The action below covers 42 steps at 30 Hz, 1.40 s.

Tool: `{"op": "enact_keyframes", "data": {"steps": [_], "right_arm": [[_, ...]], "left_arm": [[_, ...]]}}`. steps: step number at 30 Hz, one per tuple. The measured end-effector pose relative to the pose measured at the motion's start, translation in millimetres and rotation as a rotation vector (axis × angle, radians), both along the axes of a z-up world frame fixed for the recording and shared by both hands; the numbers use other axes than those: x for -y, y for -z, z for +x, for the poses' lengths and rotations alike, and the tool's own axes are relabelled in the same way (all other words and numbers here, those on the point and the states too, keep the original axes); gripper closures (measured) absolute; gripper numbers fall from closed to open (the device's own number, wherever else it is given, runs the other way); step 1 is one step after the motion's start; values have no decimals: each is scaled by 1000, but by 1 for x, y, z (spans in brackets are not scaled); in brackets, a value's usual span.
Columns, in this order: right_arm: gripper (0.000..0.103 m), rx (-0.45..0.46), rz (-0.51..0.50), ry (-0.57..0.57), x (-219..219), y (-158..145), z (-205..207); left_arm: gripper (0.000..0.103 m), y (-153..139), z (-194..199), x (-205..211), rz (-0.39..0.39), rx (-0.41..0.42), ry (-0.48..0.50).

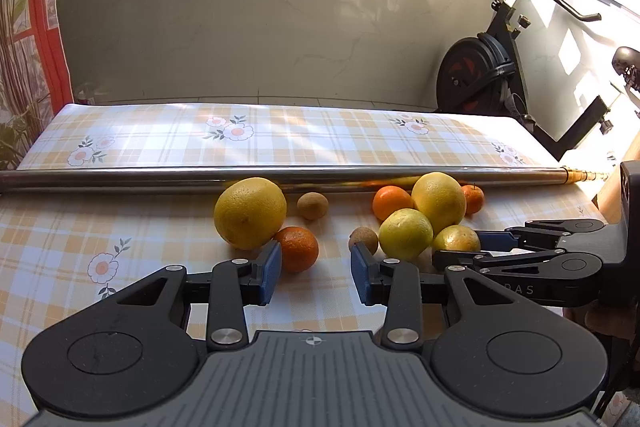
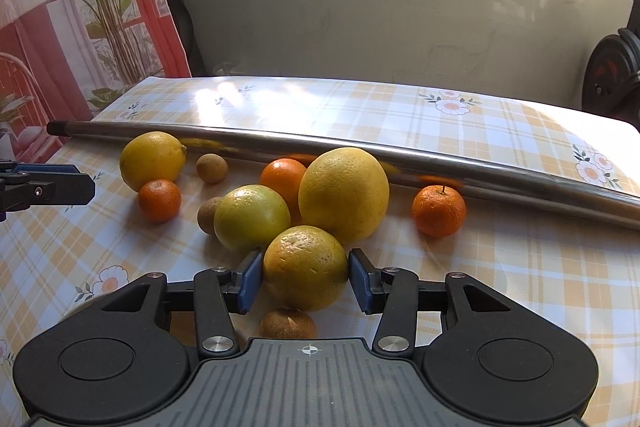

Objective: Organize fruits
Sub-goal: 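Grasp a large yellow grapefruit with the right tool, then grasp a brown kiwi with the left tool while the right tool holds the grapefruit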

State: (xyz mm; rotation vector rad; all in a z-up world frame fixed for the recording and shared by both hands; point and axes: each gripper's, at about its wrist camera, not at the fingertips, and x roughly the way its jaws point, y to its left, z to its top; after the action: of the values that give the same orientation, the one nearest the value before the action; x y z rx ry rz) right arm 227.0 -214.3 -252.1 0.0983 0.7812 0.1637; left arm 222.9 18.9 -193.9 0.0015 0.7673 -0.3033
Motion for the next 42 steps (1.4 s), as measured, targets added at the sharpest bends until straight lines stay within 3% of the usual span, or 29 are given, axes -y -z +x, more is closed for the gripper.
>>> {"op": "enact_keyframes", "data": {"steps": [9,16,30,42], "right_arm": [[60,51,73,87,26,-8,-32],[60,51,90,124,40,-7,-42],[60,73,126,164,54,-10,-54],[60,81,146,179,58,-11,-58]], "left_arm": [[66,18,20,23,-49,-35,63],[77,34,34,49,58,-43,108],[77,50,51,63,126,-30,154],[76,60,62,69,126,-56,155]]}}
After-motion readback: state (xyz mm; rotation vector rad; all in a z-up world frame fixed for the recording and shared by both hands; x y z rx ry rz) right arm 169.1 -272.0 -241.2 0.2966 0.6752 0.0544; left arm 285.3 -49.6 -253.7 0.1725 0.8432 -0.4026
